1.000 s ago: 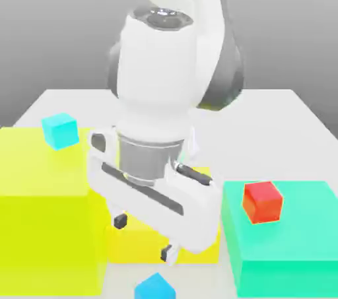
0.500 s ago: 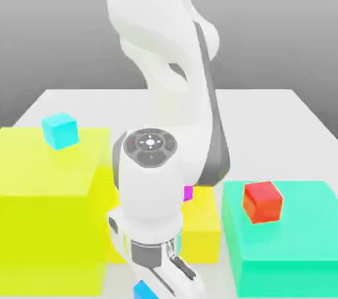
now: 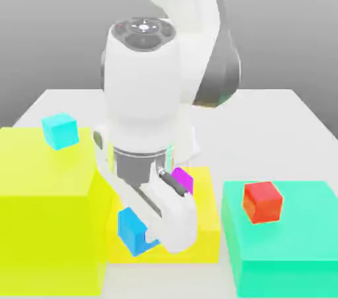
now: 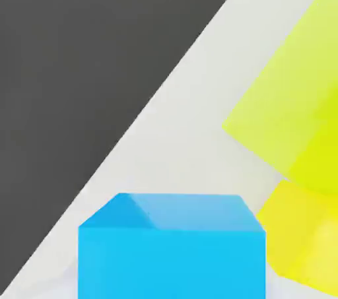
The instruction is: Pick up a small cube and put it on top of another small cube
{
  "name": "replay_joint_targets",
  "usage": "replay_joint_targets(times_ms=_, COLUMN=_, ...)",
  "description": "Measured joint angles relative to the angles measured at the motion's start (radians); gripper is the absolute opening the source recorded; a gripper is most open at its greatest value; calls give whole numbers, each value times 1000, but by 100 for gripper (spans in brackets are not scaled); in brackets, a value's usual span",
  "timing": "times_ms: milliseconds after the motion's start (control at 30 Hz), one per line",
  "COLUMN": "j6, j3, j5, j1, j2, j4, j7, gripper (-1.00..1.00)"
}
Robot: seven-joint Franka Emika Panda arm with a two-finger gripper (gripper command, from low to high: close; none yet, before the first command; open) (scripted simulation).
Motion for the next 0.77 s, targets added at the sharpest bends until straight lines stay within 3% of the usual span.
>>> replay_joint_targets(times_ms=467, j6=-302, j3=-204, j5=55, j1=-208, j2=-505, j4=-130, j7=35, gripper=-100)
replay_joint_targets(times_ms=633, j6=-173, j3=-216, j5=46, j1=-247, j2=-500, j4=-250, j7=75, gripper=-100)
replay_joint_targets(times_ms=667, j6=-142, j3=-216, j5=46, j1=-248, j2=-490, j4=-271, j7=76, gripper=100)
replay_joint_targets(times_ms=767, j6=-142, j3=-216, j5=46, j1=-248, j2=-490, j4=-271, j7=76, gripper=100)
